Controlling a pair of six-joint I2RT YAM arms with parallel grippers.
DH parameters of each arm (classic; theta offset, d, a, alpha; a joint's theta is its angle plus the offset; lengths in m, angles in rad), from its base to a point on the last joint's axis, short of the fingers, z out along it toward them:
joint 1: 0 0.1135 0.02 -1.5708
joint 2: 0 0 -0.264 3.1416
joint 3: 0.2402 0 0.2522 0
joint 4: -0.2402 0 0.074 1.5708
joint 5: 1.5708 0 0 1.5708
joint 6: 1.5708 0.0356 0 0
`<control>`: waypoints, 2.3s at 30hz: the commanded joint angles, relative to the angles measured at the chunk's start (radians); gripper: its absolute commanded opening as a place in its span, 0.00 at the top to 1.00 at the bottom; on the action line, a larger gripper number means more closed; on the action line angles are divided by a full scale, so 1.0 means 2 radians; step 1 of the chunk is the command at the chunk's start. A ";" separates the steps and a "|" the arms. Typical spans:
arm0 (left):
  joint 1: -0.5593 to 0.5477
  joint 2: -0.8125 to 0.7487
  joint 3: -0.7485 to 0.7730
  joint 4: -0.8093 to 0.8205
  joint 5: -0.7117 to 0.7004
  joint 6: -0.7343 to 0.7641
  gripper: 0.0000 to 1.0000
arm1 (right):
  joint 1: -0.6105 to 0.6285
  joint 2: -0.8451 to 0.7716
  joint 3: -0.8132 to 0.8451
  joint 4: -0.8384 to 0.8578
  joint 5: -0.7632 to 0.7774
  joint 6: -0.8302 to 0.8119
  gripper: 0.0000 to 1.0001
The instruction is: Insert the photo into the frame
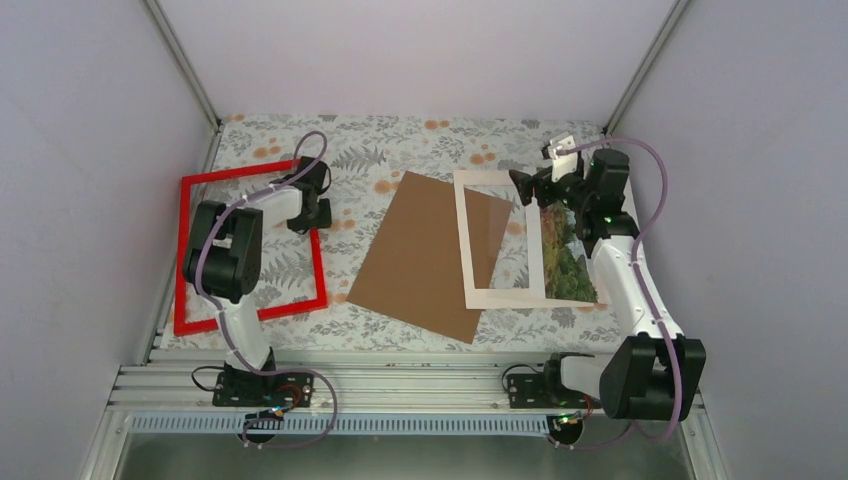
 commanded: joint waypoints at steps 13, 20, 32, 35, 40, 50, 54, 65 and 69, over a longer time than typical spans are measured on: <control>-0.017 -0.118 0.043 -0.054 0.035 0.040 0.83 | 0.013 0.009 0.012 0.039 -0.120 -0.055 0.00; -0.029 -0.181 0.026 -0.057 0.026 0.053 0.81 | 0.021 0.056 0.060 0.010 -0.162 -0.080 0.00; 0.015 -0.092 -0.005 -0.025 0.037 0.034 0.45 | 0.029 0.059 0.063 -0.014 -0.154 -0.077 0.00; 0.026 -0.057 -0.002 -0.024 0.044 0.033 0.45 | 0.030 0.051 0.055 -0.013 -0.147 -0.078 0.00; 0.031 -0.017 0.009 -0.010 0.055 0.033 0.47 | 0.031 0.046 0.053 -0.025 -0.138 -0.089 0.00; 0.031 0.018 0.019 -0.007 0.055 0.028 0.82 | 0.036 0.043 0.038 -0.007 -0.117 -0.087 0.00; 0.031 0.010 0.038 -0.022 0.061 0.029 0.90 | 0.039 0.046 0.036 -0.015 -0.128 -0.120 0.00; 0.008 -0.115 0.113 -0.071 0.183 0.103 0.98 | 0.060 0.054 0.065 -0.022 -0.134 -0.205 0.00; 0.002 -0.159 0.146 -0.077 0.270 0.156 0.98 | 0.076 0.038 0.060 0.048 -0.108 -0.236 0.00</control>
